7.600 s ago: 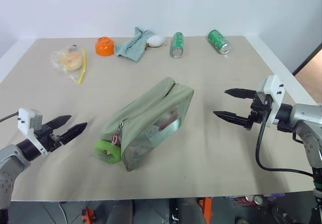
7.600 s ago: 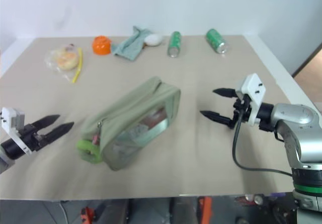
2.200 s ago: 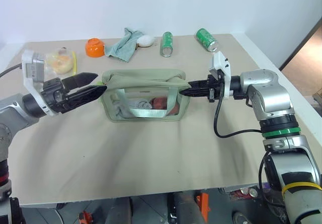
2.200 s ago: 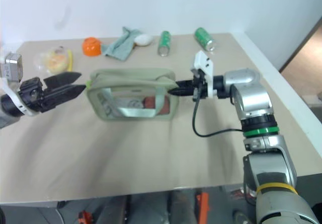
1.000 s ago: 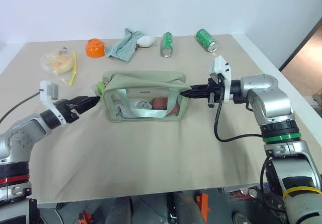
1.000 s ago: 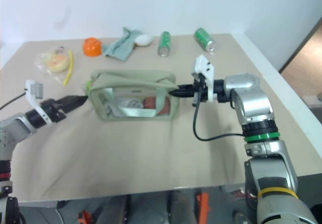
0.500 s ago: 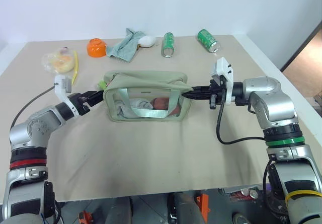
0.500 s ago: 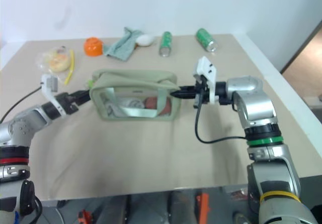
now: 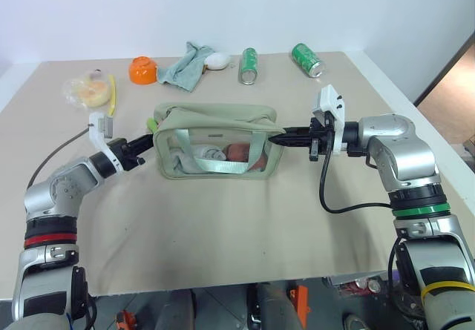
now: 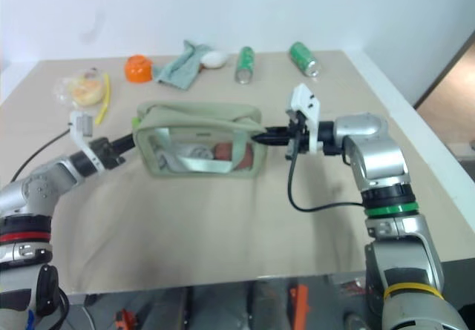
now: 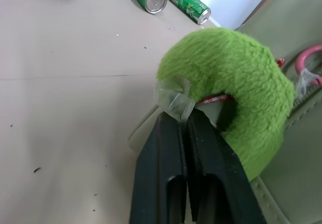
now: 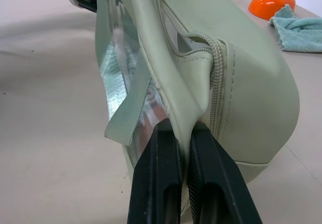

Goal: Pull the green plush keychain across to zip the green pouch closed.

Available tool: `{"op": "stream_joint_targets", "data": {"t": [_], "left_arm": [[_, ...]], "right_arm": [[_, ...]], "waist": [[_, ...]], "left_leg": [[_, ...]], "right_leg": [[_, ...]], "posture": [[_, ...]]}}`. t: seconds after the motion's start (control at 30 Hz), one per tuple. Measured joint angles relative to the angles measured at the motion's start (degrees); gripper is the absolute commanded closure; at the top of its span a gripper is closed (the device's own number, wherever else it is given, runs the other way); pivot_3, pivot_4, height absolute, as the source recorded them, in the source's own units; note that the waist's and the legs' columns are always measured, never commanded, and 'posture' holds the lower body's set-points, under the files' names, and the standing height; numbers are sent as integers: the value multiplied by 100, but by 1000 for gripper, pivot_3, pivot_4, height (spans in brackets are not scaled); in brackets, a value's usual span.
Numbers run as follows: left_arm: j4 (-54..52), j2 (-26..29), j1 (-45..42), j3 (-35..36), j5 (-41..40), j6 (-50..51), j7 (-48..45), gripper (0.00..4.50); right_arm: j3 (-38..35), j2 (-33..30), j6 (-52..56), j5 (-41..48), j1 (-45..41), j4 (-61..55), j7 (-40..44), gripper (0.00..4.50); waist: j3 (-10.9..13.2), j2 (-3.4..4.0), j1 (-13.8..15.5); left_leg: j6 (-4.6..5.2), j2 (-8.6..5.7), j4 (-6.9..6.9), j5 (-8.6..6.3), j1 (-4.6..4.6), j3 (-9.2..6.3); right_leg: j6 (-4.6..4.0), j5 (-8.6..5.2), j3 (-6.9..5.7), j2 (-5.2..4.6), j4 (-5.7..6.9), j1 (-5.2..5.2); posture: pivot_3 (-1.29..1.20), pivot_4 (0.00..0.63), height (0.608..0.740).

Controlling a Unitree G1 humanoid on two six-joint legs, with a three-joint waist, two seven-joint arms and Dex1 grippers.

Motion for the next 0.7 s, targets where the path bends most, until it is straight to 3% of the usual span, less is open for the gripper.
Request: {"op": "stream_joint_targets", "data": {"t": [0.33, 0.53, 0.7], "left_arm": [[-132, 20, -122, 386, -13, -91, 254, 4469], [-366, 355, -1247, 586, -54, -159, 378, 4469], [-838, 470, -1627, -123, 172, -171, 56, 4469]], "right_arm": [[0, 62, -41, -10, -15, 46, -22, 4500], [-1, 91, -57, -22, -49, 122, -25, 4500], [-3, 110, -86, -58, -63, 131, -29, 4500]], "waist": [[2, -4, -4], [6, -23, -10], [6, -23, -5]], "left_leg": [[0, 0, 0, 0, 2, 0], [-1, 0, 2, 0, 1, 4], [-1, 0, -10, 0, 15, 19]], "right_leg": [[-1, 0, -1, 0, 0, 0], [0, 1, 5, 0, -2, 1], [15, 10, 18, 1, -1, 1]], "posture": [[0, 150, 740], [0, 150, 740], [0, 150, 740]]}}
